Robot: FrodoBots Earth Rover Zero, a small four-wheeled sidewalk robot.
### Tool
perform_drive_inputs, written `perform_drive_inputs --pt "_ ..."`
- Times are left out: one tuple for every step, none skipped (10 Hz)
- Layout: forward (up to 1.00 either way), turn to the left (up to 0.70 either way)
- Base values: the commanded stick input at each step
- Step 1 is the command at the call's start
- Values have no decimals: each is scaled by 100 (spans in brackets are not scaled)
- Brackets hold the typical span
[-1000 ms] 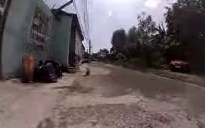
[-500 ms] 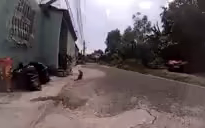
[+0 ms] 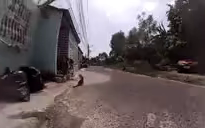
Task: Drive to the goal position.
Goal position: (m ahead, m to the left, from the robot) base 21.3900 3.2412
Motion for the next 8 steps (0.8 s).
perform_drive_inputs --pt "100 4" --pt "100 0" --pt "100 0" --pt "100 0" --pt "100 0" --pt "100 0" --pt "100 0" --pt "100 0"
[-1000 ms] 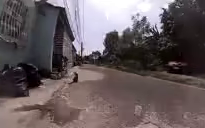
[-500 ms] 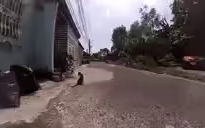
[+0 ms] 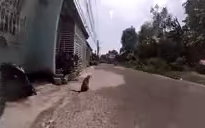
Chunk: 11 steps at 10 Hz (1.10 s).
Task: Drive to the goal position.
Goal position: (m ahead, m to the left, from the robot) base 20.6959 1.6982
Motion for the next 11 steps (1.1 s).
perform_drive_inputs --pt "100 0" --pt "100 0" --pt "100 0" --pt "100 0" --pt "100 0" --pt "100 0" --pt "94 0" --pt "3 0" --pt "0 0" --pt "0 0" --pt "0 0"
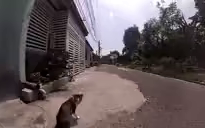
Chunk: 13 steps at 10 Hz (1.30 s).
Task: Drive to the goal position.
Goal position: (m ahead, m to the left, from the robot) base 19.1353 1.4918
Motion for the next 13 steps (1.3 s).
perform_drive_inputs --pt "0 0" --pt "0 0" --pt "0 0" --pt "0 0" --pt "0 -45" --pt "0 -45" --pt "0 -45" --pt "10 0" --pt "69 0" --pt "100 0" --pt "100 0" --pt "100 0" --pt "100 0"
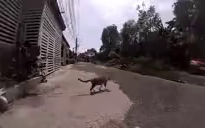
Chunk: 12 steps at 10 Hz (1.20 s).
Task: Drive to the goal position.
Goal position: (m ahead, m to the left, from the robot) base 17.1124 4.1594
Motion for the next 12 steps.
perform_drive_inputs --pt "100 0" --pt "100 0" --pt "100 14" --pt "100 27" --pt "100 27" --pt "100 27" --pt "100 21" --pt "100 0" --pt "100 10" --pt "100 27" --pt "100 27" --pt "100 27"
